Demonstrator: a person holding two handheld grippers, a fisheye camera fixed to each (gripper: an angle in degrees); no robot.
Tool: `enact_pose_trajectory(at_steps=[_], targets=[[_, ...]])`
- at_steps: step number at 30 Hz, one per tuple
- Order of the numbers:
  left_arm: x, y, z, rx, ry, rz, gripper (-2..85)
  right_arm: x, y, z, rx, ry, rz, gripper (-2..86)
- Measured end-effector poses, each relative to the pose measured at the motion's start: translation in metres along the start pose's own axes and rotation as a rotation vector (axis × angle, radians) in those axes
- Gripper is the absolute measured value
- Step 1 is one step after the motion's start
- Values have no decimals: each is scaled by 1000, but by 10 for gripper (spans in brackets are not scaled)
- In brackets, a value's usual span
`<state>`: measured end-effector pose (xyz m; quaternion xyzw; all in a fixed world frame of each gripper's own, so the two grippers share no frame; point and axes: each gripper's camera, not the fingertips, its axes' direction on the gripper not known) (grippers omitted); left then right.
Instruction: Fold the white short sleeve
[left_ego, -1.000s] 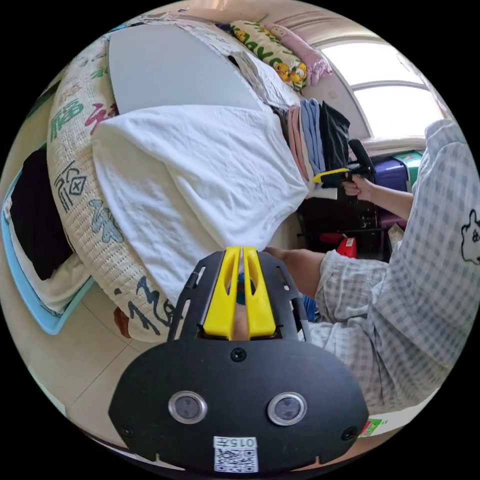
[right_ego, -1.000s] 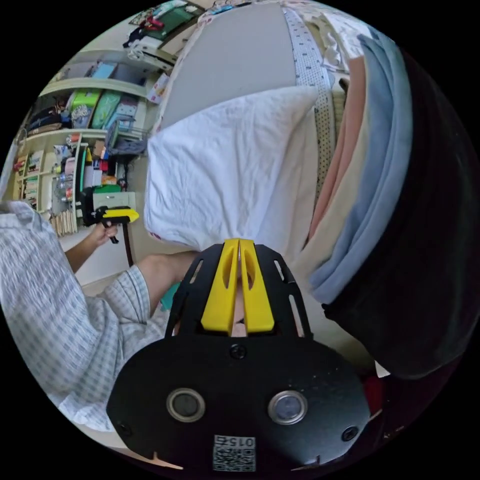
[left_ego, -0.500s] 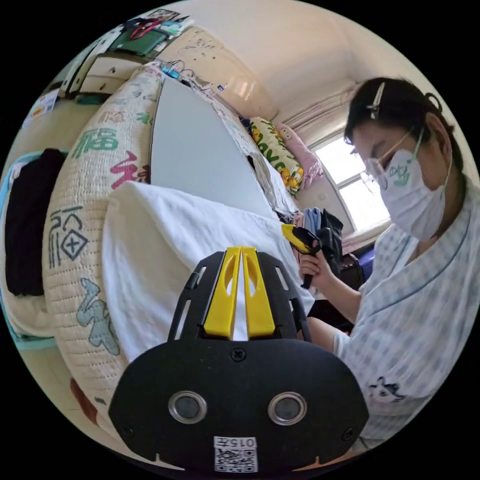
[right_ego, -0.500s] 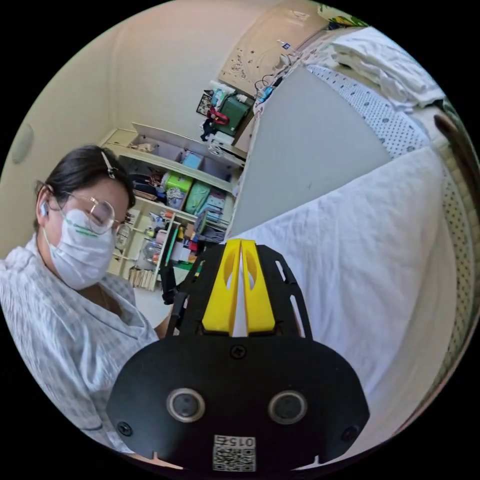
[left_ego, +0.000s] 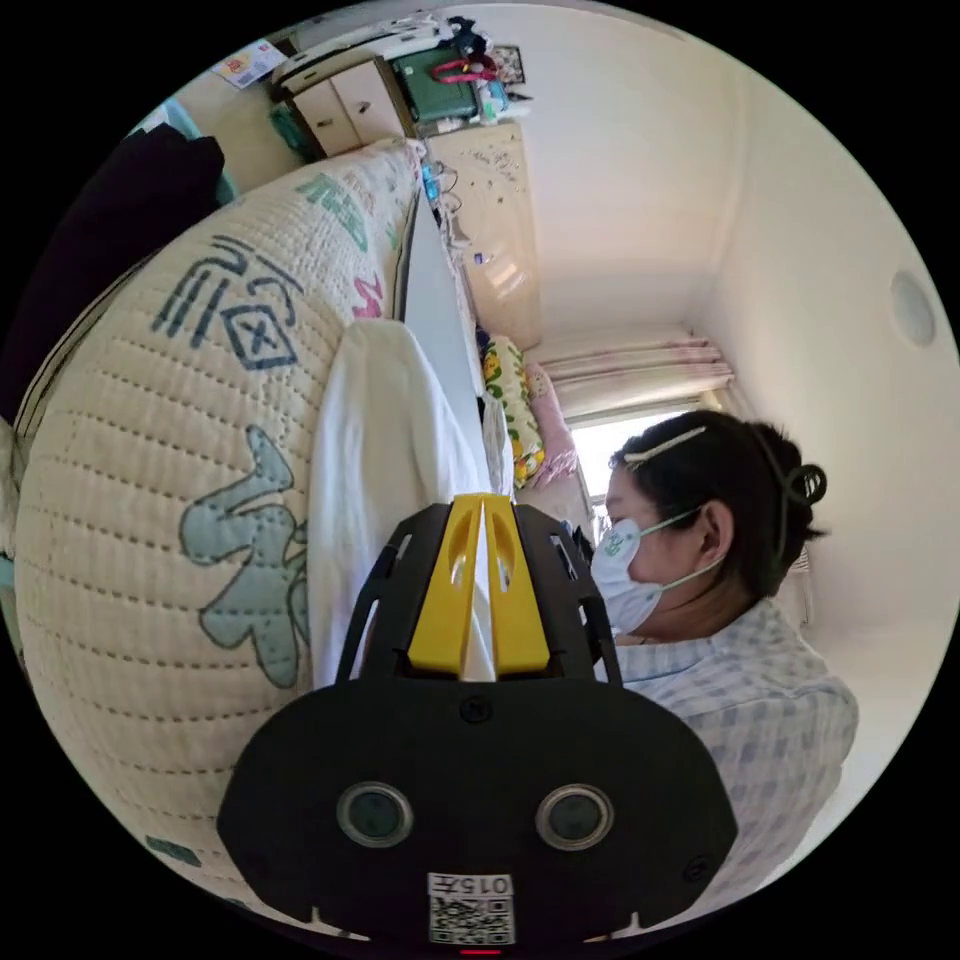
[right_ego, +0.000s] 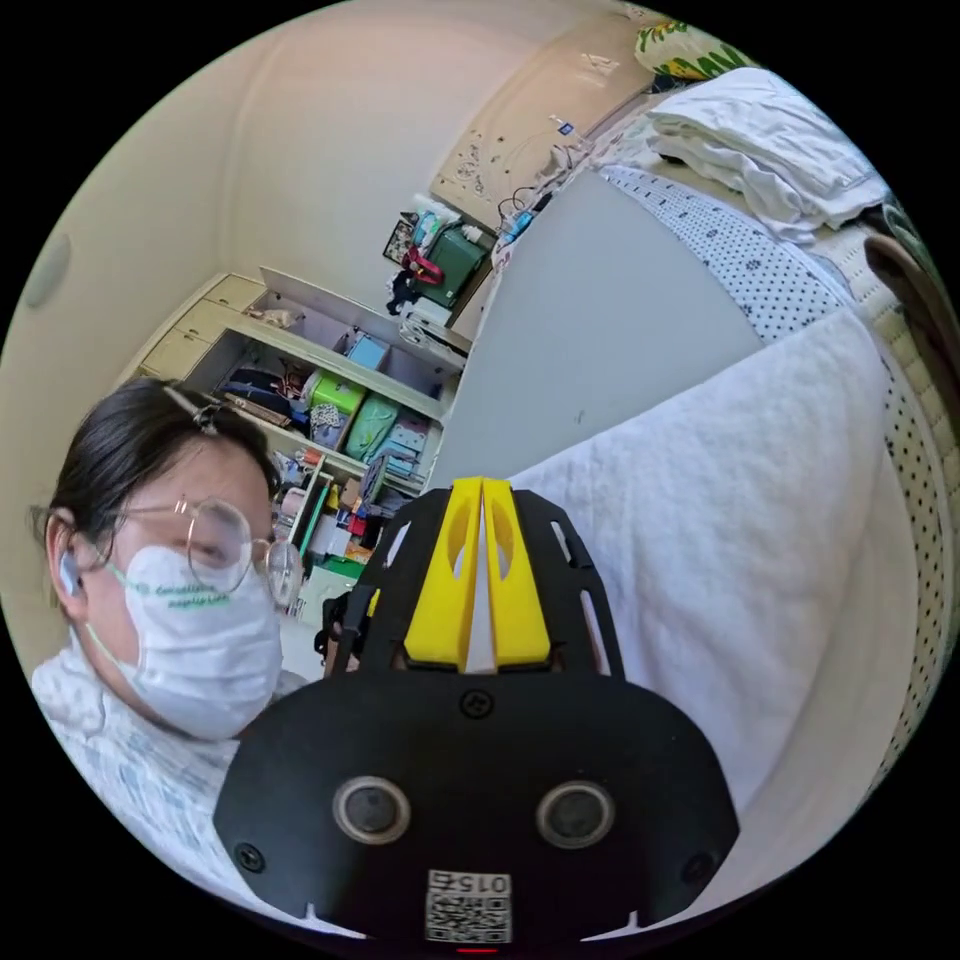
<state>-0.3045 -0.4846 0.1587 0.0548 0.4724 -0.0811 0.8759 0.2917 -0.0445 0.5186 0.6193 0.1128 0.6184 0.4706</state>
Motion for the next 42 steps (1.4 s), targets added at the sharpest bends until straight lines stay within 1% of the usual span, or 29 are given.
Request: enact_pose_trajectory(at_steps=[2,4,5,7,8,9,10,11,12,13,15,16,17,19,20,22,24,28,29,31,32,33,36,42], targets=[[5,5,-4,12,-23,48,-9,-49,4,-5,-18,23,-73,-5],[26,20,-10,37,-150,140,-9,-133,16,-14,-66,92,-229,-5],[33,25,-12,45,-186,171,-9,-156,20,-16,-72,129,-265,-5],[62,43,-16,88,-329,313,-9,-248,44,-24,-67,341,-393,-5],[67,47,-16,95,-369,338,-9,-271,50,-24,-72,397,-431,-5],[74,52,-13,94,-415,368,-9,-318,65,-17,-97,517,-521,-5],[76,56,-8,84,-405,380,-9,-361,80,-4,-129,651,-598,-5],[76,58,-6,90,-388,370,-9,-381,88,5,-147,718,-634,-5],[74,63,-3,126,-359,337,-9,-415,102,25,-180,847,-669,-5],[74,70,2,182,-381,317,-9,-445,116,48,-229,961,-691,-5],[75,81,13,241,-443,297,-9,-487,135,82,-301,1098,-713,-5],[73,83,22,245,-446,279,-9,-516,149,100,-309,1180,-729,-5],[71,84,25,245,-437,264,-9,-530,156,109,-309,1217,-748,-6],[58,83,34,239,-346,169,-9,-586,183,138,-285,1399,-814,-6],[53,82,34,240,-318,142,-9,-599,188,144,-285,1440,-836,-6],[38,80,31,279,-262,59,-9,-645,209,165,-289,1590,-925,-7],[30,78,29,290,-239,23,-9,-676,220,173,-288,1668,-975,-8],[11,72,28,284,-129,-40,-9,-749,222,173,-296,1735,-944,-10],[8,71,28,282,-124,-47,-9,-758,222,173,-298,1752,-940,-10],[2,67,24,289,-114,-69,-9,-791,222,171,-262,1805,-916,-9],[1,67,23,292,-105,-70,-9,-799,222,169,-231,1798,-901,-9],[1,66,22,296,-101,-64,-9,-815,223,162,-155,1804,-875,-9],[1,63,28,268,-165,-39,-9,-848,229,154,-122,1867,-902,-10],[-9,59,28,256,-161,-55,-9,-910,236,134,-98,1908,-924,-10]])
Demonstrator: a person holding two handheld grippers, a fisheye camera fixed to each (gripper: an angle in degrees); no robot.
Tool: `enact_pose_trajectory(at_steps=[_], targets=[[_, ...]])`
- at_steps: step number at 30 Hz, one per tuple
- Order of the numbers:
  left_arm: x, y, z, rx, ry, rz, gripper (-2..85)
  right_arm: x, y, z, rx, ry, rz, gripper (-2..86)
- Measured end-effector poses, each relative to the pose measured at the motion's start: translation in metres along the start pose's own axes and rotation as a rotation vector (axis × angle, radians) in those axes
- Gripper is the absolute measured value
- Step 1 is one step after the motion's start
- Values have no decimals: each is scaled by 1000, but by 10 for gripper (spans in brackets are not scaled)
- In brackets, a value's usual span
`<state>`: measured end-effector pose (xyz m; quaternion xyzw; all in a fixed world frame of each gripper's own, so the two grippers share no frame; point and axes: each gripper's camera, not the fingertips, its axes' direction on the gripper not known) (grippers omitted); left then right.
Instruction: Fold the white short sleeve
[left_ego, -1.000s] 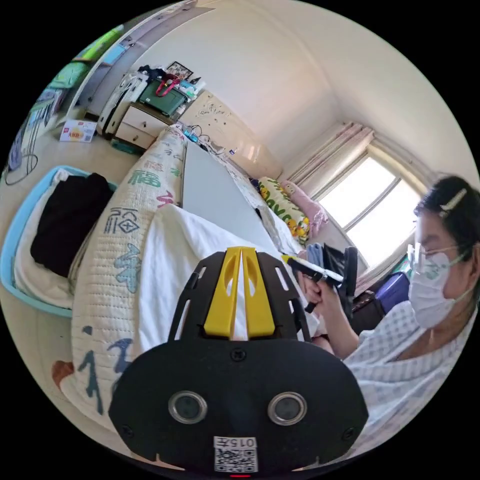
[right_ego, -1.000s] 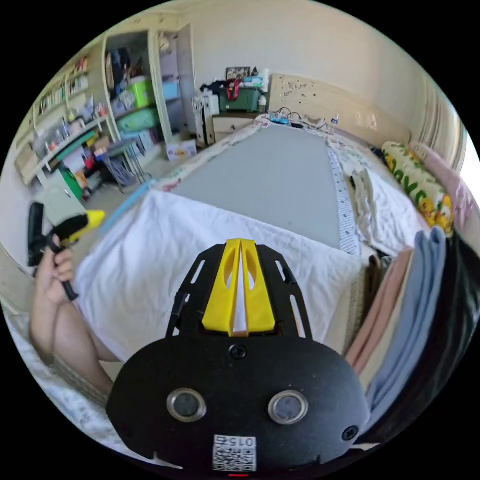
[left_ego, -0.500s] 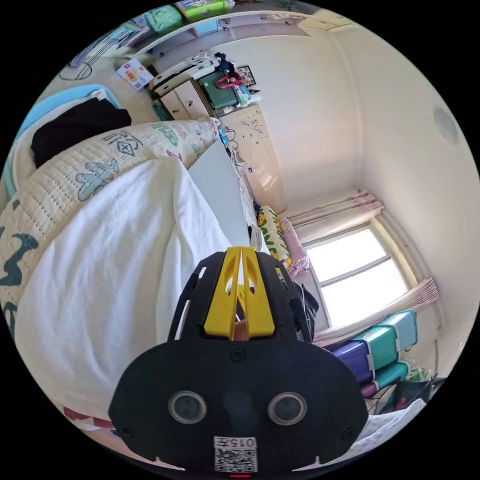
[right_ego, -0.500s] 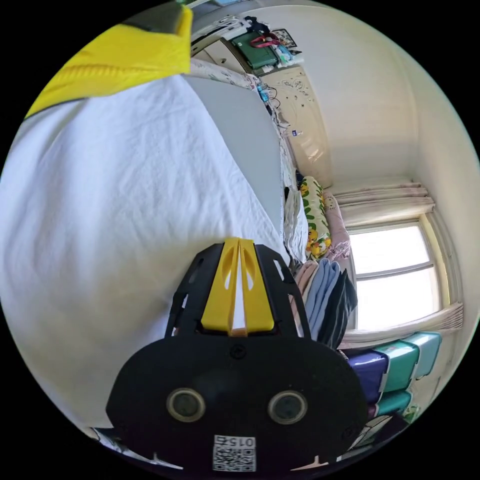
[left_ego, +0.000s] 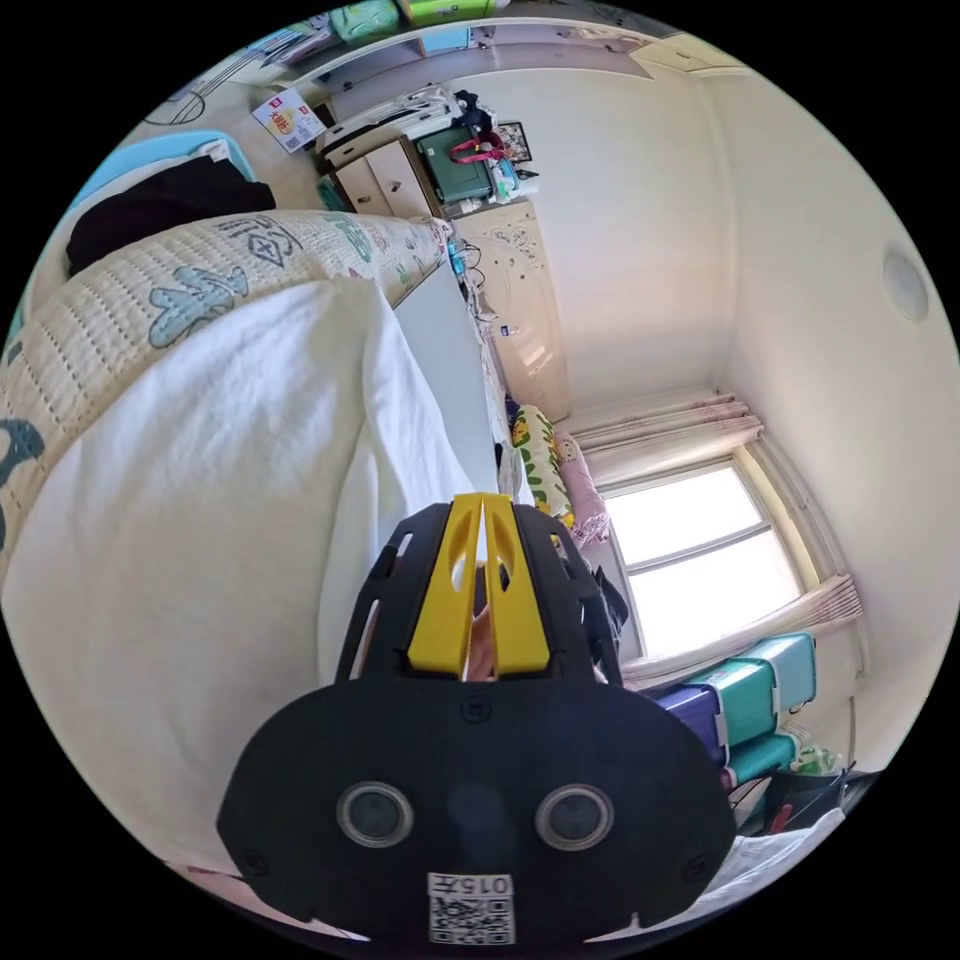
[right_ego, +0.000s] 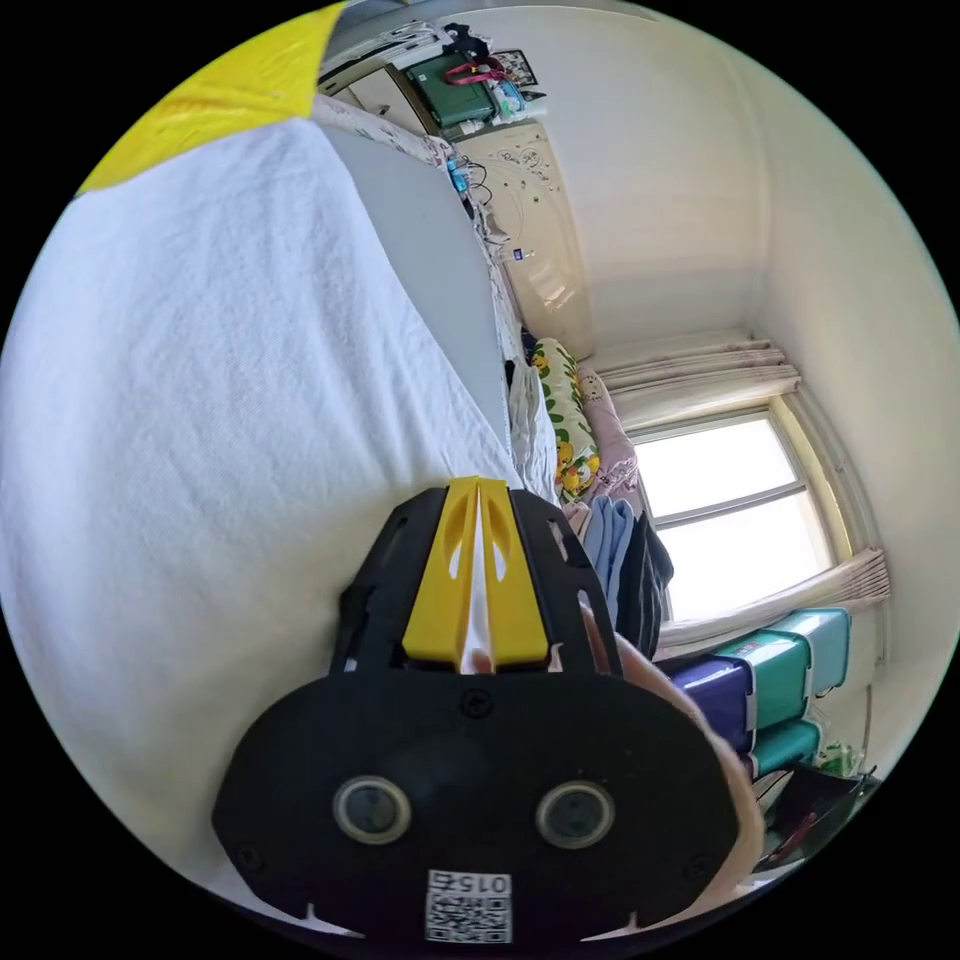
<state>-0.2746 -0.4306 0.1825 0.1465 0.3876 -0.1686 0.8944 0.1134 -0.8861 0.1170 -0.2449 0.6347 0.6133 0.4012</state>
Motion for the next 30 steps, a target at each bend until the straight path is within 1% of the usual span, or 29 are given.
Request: enact_pose_trajectory(at_steps=[5,15,23,30], targets=[[-4,-4,0,-7,28,-6,-9,35,1,-28,-1,-11,0,-10],[-5,-5,-2,0,-25,47,-9,90,13,-59,5,31,-4,-10],[-6,-3,-6,6,-29,54,-9,121,28,-59,8,38,-6,-10],[-5,1,-9,7,-28,60,-9,140,45,-41,6,42,-8,-10]])
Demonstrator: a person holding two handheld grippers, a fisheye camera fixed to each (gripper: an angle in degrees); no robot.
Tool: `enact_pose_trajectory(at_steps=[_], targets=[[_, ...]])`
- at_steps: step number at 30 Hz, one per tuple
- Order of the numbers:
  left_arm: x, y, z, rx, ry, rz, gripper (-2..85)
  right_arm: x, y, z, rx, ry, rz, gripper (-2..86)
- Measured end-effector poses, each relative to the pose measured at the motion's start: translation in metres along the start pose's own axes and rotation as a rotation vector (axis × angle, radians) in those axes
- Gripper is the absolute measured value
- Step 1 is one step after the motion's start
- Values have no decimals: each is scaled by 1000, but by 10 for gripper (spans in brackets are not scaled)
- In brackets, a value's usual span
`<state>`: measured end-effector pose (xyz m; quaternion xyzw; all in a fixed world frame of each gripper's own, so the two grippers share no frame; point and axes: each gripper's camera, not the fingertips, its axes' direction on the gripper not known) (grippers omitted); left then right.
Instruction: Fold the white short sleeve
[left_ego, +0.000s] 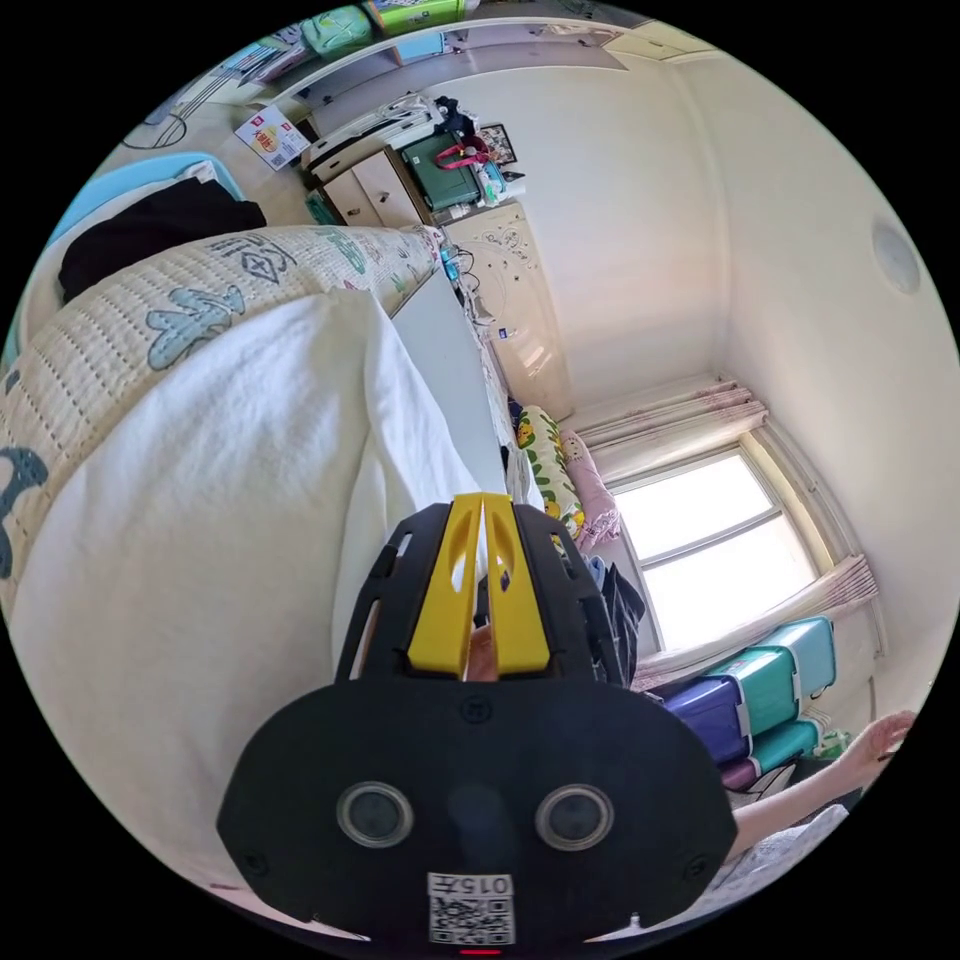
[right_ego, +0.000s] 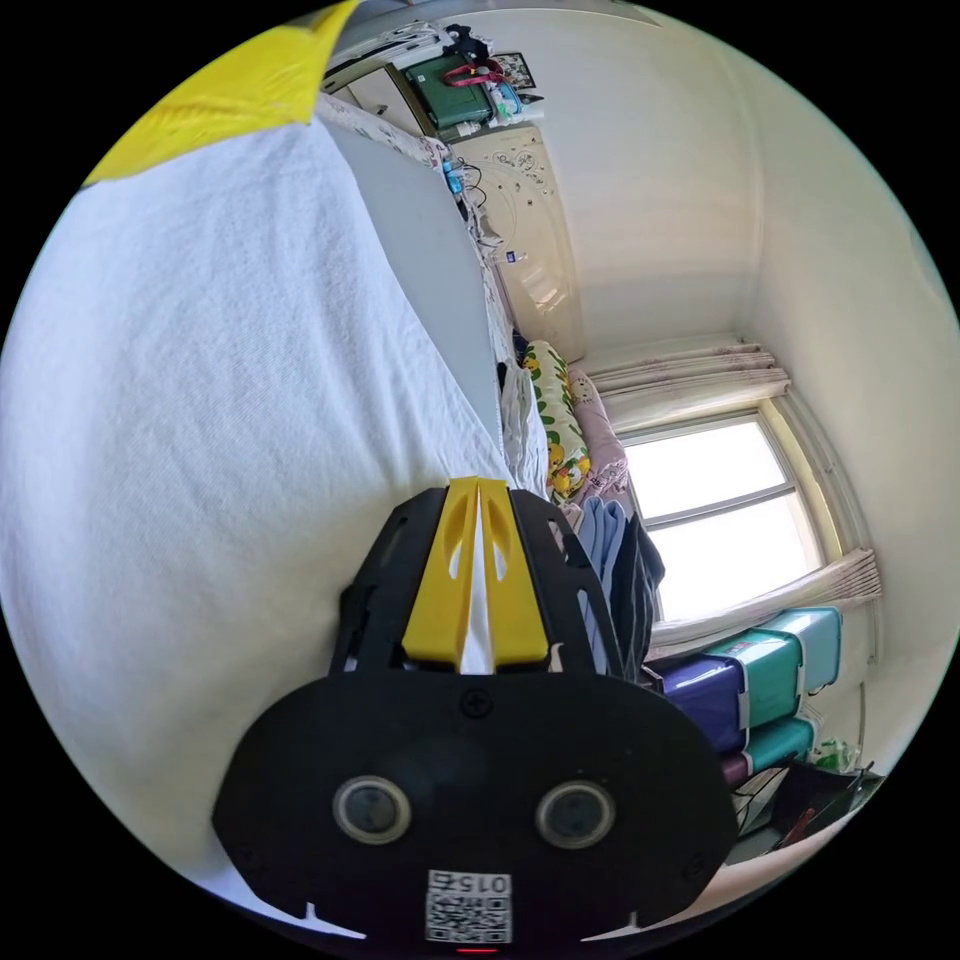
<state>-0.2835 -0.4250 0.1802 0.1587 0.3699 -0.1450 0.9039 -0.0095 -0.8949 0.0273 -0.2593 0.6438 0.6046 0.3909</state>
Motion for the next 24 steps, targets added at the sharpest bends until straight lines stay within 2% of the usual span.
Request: enact_pose_trajectory(at_steps=[14,24], targets=[[5,12,-8,3,26,25,-9,6,35,75,-5,-10,-12,-7],[16,25,-7,9,23,62,-9,-7,59,171,-10,-27,-14,-10]])
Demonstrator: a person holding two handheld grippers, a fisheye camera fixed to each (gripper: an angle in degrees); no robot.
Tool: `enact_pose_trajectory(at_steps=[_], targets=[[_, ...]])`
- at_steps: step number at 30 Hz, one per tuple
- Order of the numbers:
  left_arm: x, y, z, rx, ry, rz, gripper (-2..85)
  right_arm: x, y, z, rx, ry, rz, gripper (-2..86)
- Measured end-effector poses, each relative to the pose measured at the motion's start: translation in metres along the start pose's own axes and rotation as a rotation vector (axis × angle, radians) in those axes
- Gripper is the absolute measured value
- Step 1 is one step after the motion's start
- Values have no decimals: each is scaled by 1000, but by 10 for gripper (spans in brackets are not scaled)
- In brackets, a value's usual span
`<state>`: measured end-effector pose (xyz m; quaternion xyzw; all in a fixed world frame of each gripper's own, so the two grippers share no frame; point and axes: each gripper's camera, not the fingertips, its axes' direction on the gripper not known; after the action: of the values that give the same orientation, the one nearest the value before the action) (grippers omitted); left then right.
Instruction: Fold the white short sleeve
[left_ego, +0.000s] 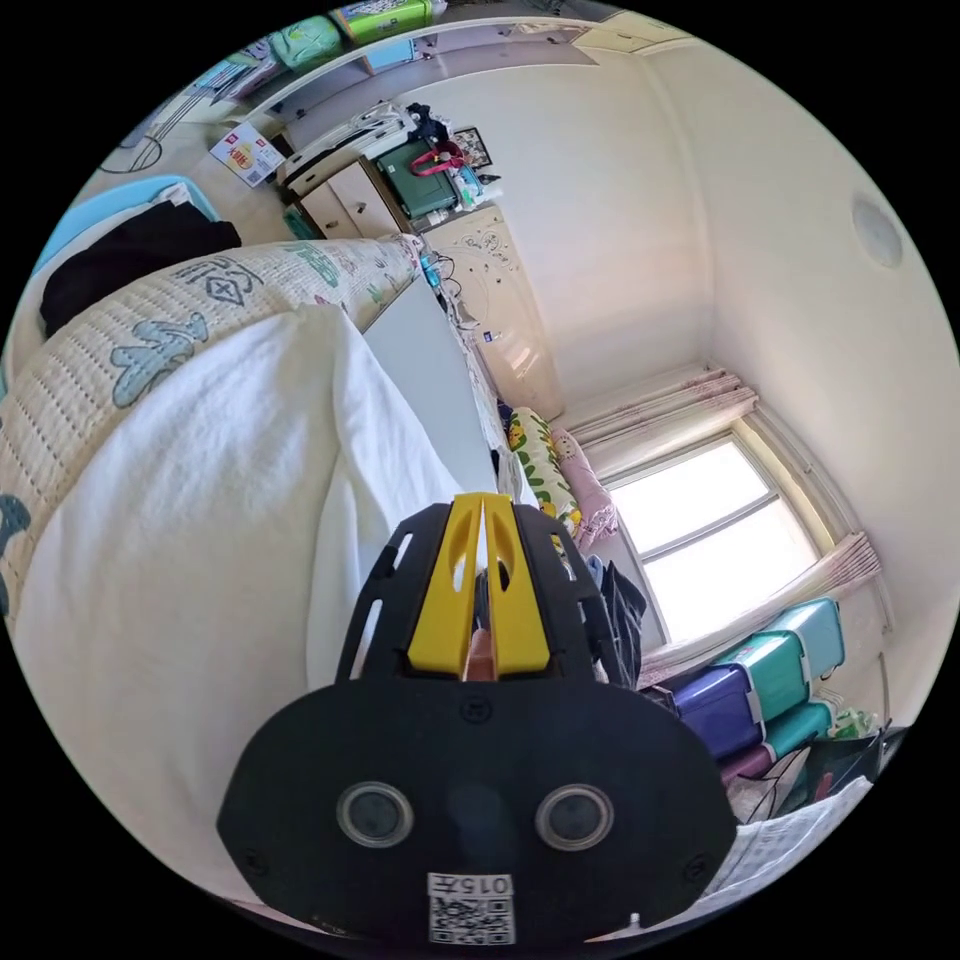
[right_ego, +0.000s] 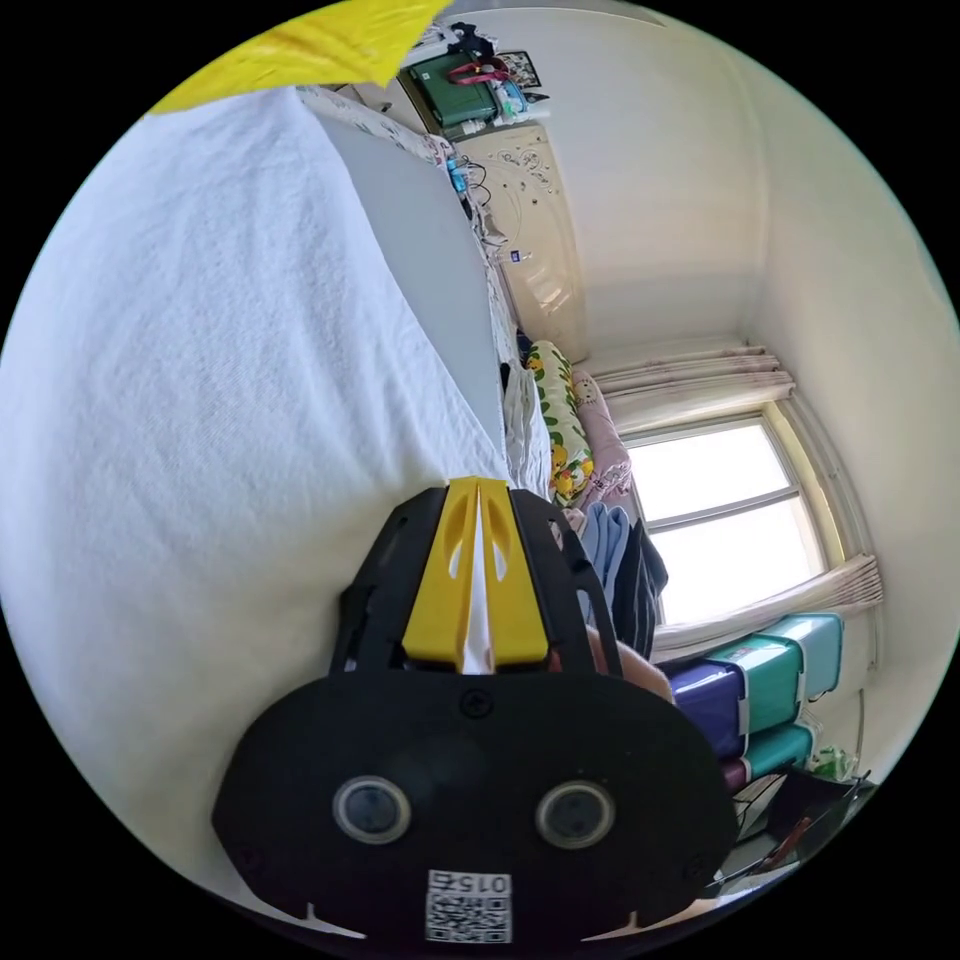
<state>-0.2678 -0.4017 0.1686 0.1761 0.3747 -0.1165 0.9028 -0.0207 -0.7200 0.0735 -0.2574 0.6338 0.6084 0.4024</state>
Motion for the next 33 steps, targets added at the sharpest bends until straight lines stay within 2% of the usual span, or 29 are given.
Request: enact_pose_trajectory(at_steps=[5,8,11,14,15,17,19,22,27,30,33], targets=[[19,9,1,8,15,92,-9,-2,14,57,16,-86,-4,-10],[44,16,2,14,13,247,-9,-6,21,101,75,-130,-34,-9],[68,11,-7,-23,29,414,-9,-11,28,139,47,-129,-92,-6],[89,1,-61,168,-127,531,-9,2,53,168,130,-150,-48,10],[91,-4,-84,268,-209,523,-9,14,61,176,169,-235,-17,28],[85,-15,-109,333,-260,459,-9,38,68,188,213,-430,35,46],[69,-38,-122,318,-250,377,-8,68,73,204,295,-763,74,54],[56,-67,-118,195,-342,335,-8,79,80,222,478,-1080,31,58],[40,-80,-86,89,-320,343,-5,54,95,266,701,-1248,61,35],[30,-88,-55,13,-264,314,5,22,103,296,785,-1303,-59,6],[26,-101,-27,-55,-243,266,41,-12,97,316,757,-1369,-195,15]])
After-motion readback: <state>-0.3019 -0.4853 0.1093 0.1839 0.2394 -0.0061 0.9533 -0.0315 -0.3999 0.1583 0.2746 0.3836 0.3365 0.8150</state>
